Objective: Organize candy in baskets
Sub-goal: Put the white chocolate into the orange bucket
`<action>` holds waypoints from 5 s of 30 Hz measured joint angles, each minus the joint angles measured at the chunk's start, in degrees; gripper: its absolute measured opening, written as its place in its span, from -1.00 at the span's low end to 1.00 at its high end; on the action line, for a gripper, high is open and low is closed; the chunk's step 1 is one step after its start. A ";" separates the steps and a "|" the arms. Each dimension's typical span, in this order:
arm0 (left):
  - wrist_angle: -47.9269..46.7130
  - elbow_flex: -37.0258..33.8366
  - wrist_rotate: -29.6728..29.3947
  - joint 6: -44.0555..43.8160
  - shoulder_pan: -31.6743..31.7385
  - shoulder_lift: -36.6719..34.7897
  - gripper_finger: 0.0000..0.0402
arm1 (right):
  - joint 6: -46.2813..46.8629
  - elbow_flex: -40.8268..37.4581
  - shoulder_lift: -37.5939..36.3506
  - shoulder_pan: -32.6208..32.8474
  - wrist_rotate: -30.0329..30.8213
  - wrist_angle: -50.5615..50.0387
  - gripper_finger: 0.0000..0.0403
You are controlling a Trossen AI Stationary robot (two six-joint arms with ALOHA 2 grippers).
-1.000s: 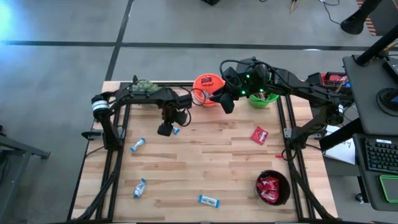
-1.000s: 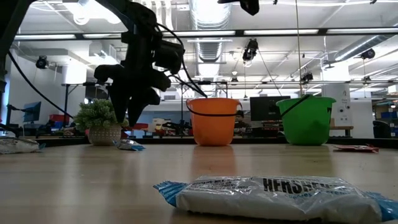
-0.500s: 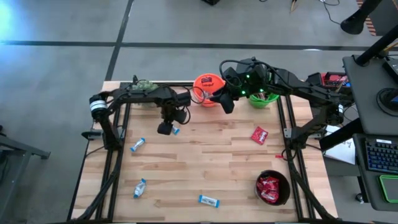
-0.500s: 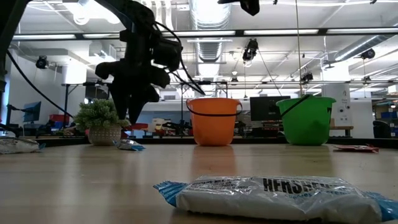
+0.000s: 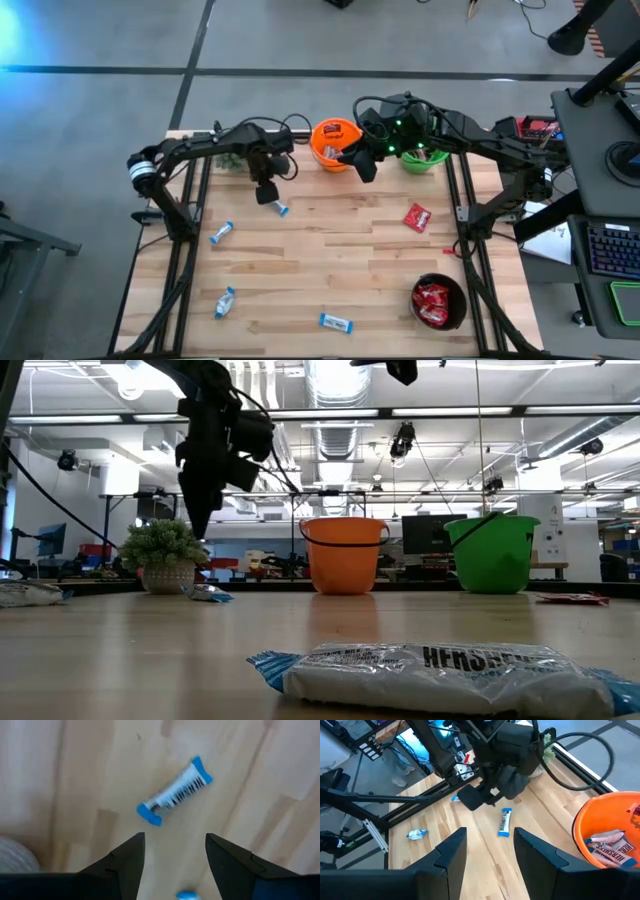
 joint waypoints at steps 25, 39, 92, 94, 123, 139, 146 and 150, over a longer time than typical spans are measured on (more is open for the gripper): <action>-7.63 -0.02 5.41 -32.99 0.14 -0.70 -0.05 | -5.29 0.00 -0.27 0.02 0.02 -0.55 -0.24; -4.44 -0.07 2.39 -37.64 0.05 -0.70 -0.05 | -1.58 0.00 -0.46 0.04 -0.04 -1.95 -0.24; 14.38 -11.81 0.75 -16.19 -4.08 0.46 -0.06 | 1.94 0.00 -1.95 0.81 -0.63 -7.23 -0.24; 13.54 -11.88 0.73 -14.83 -4.08 0.47 -0.06 | 1.94 0.00 -1.95 0.81 -0.63 -7.23 -0.24; 14.41 -12.70 -0.70 -26.12 -3.91 0.51 -0.05 | 2.58 0.00 -1.88 0.81 -0.63 -7.23 -0.24; 17.43 -13.03 -3.74 -31.60 -3.99 1.60 -0.05 | 3.50 0.00 -1.88 3.79 -0.50 -7.02 -0.24; 18.44 -15.66 -3.94 -31.69 -3.99 1.60 -0.05 | 3.50 0.00 -1.88 4.33 -0.50 -6.97 -0.24; 21.96 -18.43 -3.99 -32.21 -3.99 1.60 -0.05 | 3.58 0.00 -1.88 4.31 -0.47 -6.80 -0.24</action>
